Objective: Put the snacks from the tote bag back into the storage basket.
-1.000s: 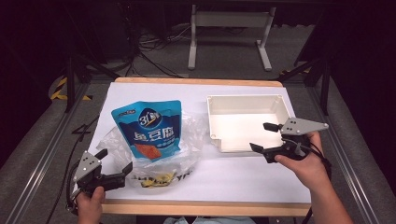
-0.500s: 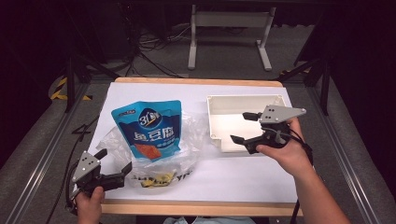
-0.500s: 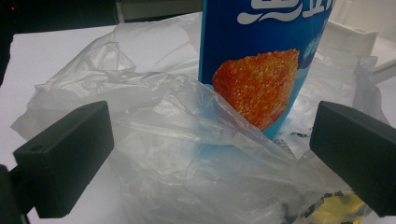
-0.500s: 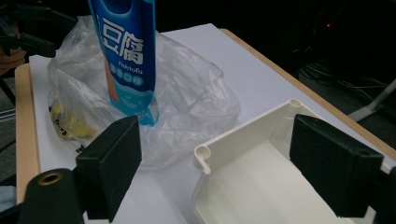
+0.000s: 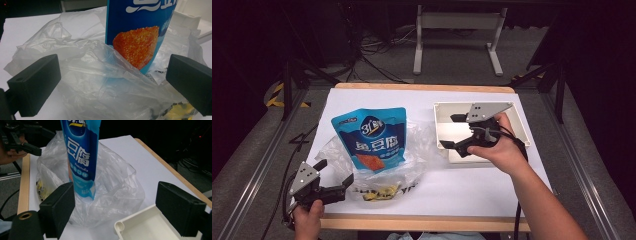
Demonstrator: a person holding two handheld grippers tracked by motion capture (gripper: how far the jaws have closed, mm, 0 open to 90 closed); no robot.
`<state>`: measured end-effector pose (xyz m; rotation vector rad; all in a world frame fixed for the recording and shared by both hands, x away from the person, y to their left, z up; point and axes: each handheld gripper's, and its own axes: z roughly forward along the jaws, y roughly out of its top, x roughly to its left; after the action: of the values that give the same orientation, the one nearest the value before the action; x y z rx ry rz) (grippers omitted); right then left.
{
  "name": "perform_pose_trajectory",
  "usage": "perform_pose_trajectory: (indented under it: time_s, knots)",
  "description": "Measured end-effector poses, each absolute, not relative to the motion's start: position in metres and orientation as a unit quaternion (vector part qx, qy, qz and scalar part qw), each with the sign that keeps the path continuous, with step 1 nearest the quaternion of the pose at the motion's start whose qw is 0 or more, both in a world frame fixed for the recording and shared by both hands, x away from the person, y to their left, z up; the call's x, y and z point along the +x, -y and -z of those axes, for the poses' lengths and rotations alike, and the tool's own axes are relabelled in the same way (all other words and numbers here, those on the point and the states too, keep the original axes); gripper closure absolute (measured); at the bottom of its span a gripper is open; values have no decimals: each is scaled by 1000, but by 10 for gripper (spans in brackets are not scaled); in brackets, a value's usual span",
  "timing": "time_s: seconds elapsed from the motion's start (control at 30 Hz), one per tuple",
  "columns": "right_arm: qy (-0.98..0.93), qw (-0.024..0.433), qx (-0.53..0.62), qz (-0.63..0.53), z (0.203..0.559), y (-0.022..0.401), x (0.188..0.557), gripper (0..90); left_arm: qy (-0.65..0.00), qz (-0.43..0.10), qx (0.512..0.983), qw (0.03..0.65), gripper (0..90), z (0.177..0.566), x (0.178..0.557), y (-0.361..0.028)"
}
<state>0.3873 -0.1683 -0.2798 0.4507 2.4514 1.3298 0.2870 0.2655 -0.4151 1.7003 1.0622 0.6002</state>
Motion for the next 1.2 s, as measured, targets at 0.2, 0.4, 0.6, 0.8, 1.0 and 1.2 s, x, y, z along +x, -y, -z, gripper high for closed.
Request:
perform_pose_trajectory:
  time_s: [0.2, 0.4, 0.6, 0.8, 1.0, 1.2]
  knots:
    - [-866, 141, 140, -458, 275, 152, 395, 156, -436, -245, 705, 503, 5, 415, 287, -265]
    - [-872, 129, 123, -457, 267, 133, 402, 145, -436, -246, 706, 501, 5, 415, 287, -265]
    - [-871, 130, 109, -460, 261, 108, 407, 119, -435, -245, 707, 501, 5, 415, 287, -265]
    - [-880, 112, 99, -451, 262, 84, 415, 56, -435, -244, 705, 504, 5, 415, 287, -265]
    - [-884, 106, 106, -443, 265, 66, 424, 81, -435, -243, 705, 504, 5, 415, 287, -265]
    - [-881, 96, 101, -452, 269, 54, 433, 110, -434, -244, 705, 504, 5, 415, 287, -266]
